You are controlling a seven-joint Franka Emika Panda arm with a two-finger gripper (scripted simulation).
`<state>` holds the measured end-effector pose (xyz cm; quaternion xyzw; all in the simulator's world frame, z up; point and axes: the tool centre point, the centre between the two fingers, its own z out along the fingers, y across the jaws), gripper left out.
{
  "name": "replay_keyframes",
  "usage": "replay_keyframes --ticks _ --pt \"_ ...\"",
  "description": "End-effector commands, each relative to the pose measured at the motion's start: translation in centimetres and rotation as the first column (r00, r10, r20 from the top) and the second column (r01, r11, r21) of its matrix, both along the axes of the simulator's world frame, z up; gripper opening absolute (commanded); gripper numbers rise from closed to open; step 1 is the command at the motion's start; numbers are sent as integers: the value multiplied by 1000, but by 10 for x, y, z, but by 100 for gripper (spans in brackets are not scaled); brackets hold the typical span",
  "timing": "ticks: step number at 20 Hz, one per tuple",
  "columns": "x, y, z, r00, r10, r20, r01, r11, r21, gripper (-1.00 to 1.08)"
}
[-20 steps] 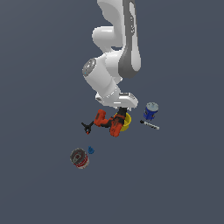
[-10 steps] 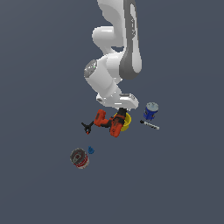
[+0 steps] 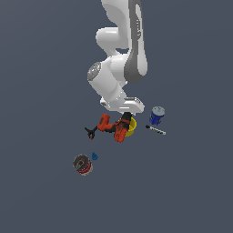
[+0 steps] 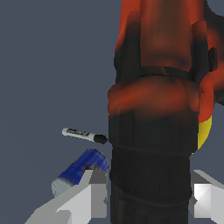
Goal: Pick up a designated object from a clutter of objects.
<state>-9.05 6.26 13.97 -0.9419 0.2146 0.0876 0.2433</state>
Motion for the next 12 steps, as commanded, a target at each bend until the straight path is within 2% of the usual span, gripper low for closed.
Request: replay_keyframes --ticks 1,6,12 --pt "0 0 4 1000 -1 1 1 1000 0 -100" --pt "1 -2 21 1000 -1 1 1 1000 -1 -100" --pt "2 -6 61 1000 -2 -1 2 1000 -4 -100"
